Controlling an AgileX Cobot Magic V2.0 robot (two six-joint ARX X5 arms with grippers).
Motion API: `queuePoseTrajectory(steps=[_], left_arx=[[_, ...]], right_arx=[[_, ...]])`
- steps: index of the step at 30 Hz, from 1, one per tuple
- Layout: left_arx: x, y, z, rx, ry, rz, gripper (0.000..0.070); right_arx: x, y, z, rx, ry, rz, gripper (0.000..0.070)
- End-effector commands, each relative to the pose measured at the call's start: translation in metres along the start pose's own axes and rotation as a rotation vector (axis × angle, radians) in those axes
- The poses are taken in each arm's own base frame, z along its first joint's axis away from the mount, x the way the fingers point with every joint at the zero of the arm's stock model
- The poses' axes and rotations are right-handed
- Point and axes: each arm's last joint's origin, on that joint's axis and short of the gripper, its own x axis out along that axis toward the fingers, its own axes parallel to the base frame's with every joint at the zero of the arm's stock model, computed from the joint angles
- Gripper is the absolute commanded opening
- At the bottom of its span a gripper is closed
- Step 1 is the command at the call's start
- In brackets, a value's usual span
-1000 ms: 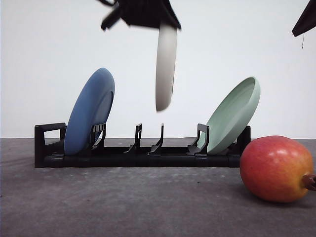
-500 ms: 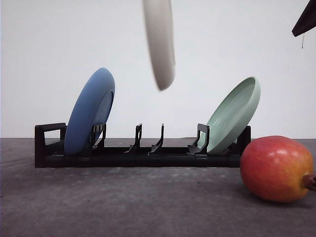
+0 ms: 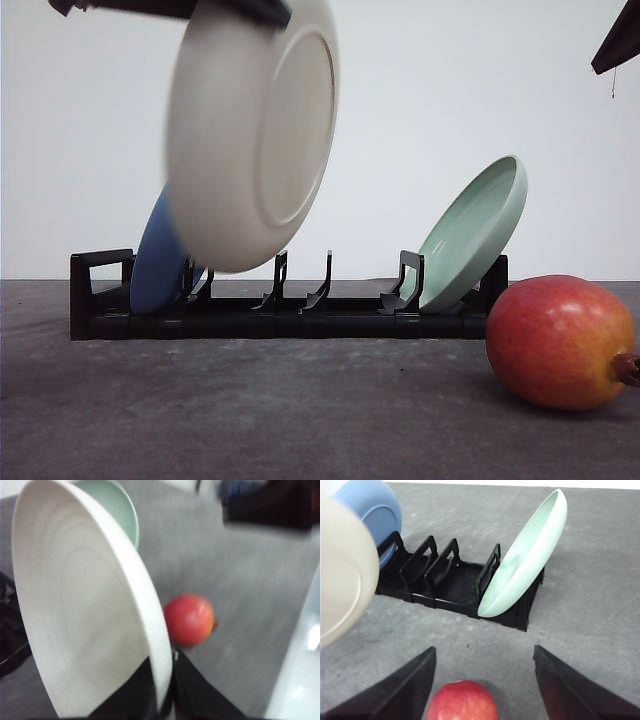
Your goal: Place pomegranate in white plate
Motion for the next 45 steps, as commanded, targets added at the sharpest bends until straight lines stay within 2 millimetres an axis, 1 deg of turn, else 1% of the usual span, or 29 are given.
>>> queuePoseTrajectory(steps=[1,6,9,12,17,22,29,31,32,34,35,37,41,45], left_arx=[[0.003,-0.006,-0.001,0.211,0.043,0.022,0.0004],[0.012,-0.020,-0.014,0.460,0.207,0.119,0.0003],[0.022,-0.031,-0.022,0.613,0.278,0.131,0.0003],[0.034,-0.042,-0.031,0.725,0.347,0.156,0.0003],[0.055,-0.053,-0.051,0.819,0.467,0.139,0.0003],[0.073,-0.057,-0.068,0.860,0.566,0.122,0.0003],[0.086,-0.059,-0.083,0.878,0.643,0.108,0.0006],[0.087,-0.059,-0.084,0.870,0.647,0.110,0.0057],[0.087,-0.059,-0.084,0.859,0.646,0.114,0.0100],[0.087,-0.059,-0.084,0.832,0.643,0.123,0.0223],[0.087,-0.059,-0.084,0.821,0.643,0.127,0.0263],[0.086,-0.059,-0.082,0.782,0.652,0.140,0.0311],[0.080,-0.056,-0.069,0.650,0.676,0.127,0.0315],[0.067,-0.040,-0.046,0.411,0.611,0.028,0.0315]], right_arx=[[-0.001,0.001,0.005,0.006,-0.018,0.006,0.0395],[-0.001,0.001,0.005,0.006,-0.018,0.006,0.0395],[-0.001,0.001,0.005,0.006,-0.018,0.006,0.0395],[-0.001,0.001,0.005,0.004,-0.018,0.006,0.0395],[-0.001,0.001,0.005,0.002,-0.018,0.006,0.0395],[-0.001,0.001,0.005,0.002,-0.018,0.006,0.0395],[-0.001,0.001,0.005,0.003,-0.018,0.006,0.0395],[-0.001,0.001,0.005,0.002,-0.018,0.006,0.0395],[-0.001,0.001,0.005,0.002,-0.018,0.006,0.0395],[-0.001,0.001,0.005,0.002,-0.018,0.006,0.0395],[-0.001,0.001,0.005,0.002,-0.018,0.006,0.0395],[-0.001,0.001,0.005,0.002,-0.018,0.006,0.0395],[-0.001,0.001,0.005,0.002,-0.018,0.006,0.0395],[-0.001,0.001,0.005,0.002,-0.018,0.006,0.0395]])
